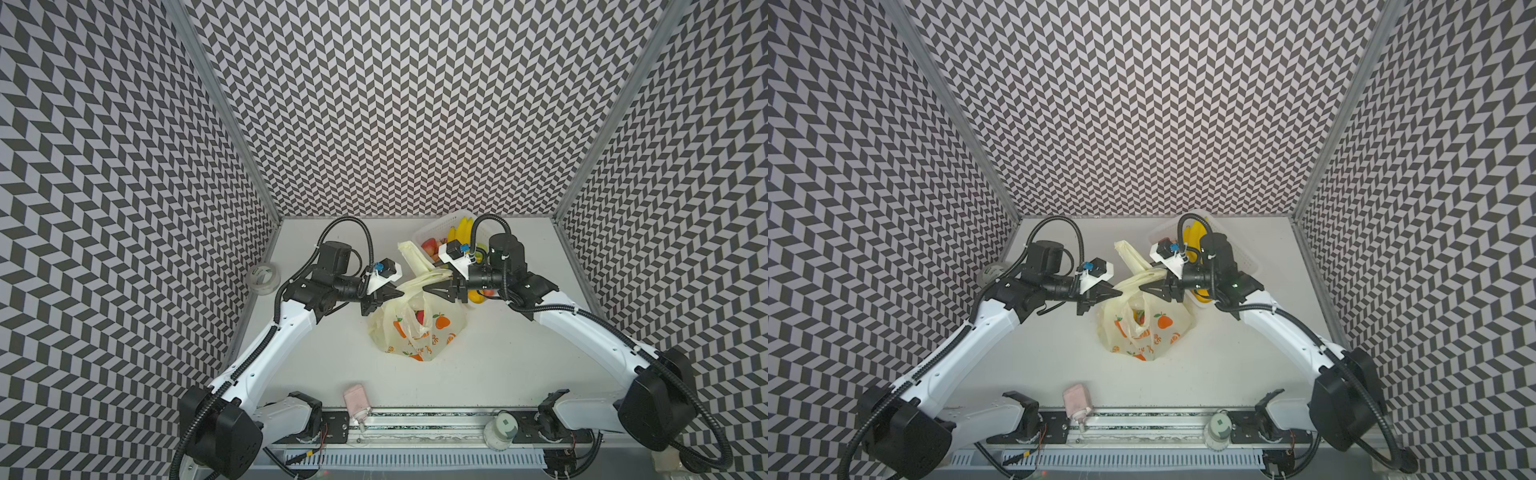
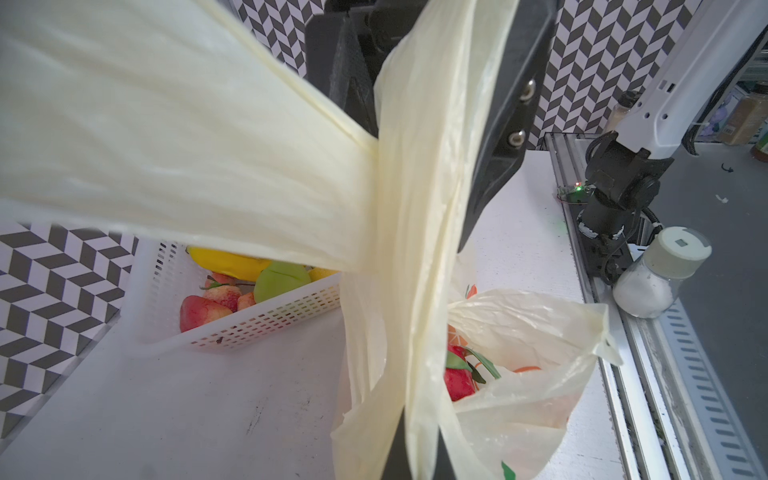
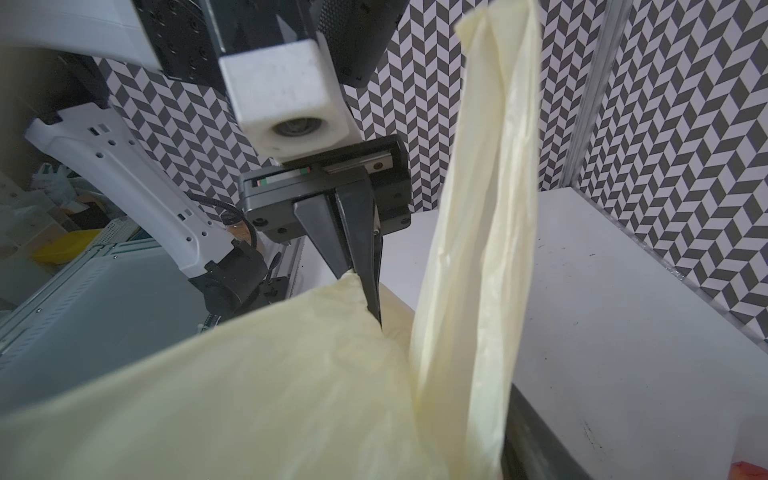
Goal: Place the fake fruits into the plastic bag and tie a complex knot
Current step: 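Keep the right gripper on its handle while the left gripper holds the crossing, then open the left gripper and lift it away from the bag handles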
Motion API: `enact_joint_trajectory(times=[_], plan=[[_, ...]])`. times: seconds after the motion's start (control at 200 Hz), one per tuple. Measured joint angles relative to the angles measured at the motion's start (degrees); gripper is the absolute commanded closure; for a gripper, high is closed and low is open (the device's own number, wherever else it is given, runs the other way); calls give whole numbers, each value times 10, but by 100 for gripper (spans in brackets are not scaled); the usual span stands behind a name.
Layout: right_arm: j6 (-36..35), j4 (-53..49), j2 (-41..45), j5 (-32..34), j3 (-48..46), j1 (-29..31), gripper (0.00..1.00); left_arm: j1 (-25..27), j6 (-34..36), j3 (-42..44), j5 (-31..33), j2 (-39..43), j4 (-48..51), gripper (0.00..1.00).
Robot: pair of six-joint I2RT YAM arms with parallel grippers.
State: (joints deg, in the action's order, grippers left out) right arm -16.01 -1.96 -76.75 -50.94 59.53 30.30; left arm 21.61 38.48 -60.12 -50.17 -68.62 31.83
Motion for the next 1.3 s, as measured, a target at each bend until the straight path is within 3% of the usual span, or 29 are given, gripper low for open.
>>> enact_joint_trajectory(times=[0.155, 0.25, 0.426, 0.606, 0.821, 0.921, 1.051, 1.302], plan=[[0, 0, -2, 2, 0, 1, 88, 0, 0, 0, 0, 0, 0, 100], [-1, -2, -2, 1, 0, 2, 100, 0, -1, 0, 5, 0, 0, 100], [-5, -2, -2, 1, 0, 3, 100, -2, -9, 0, 13, 0, -1, 90], [-5, -1, -2, 2, 0, 3, 100, -16, -20, 0, 10, 1, -7, 62], [-5, 6, 0, 4, -1, 3, 100, -37, -57, 0, -38, 15, -36, 46], [-5, 9, 2, 4, -5, 3, 100, -55, -106, 13, -76, 41, -95, 42], [-7, 11, 3, 5, -6, 3, 100, -92, -223, 57, -115, 80, -230, 39], [-9, 16, 5, 5, -10, 3, 100, -105, -366, 70, -93, 30, -379, 42]])
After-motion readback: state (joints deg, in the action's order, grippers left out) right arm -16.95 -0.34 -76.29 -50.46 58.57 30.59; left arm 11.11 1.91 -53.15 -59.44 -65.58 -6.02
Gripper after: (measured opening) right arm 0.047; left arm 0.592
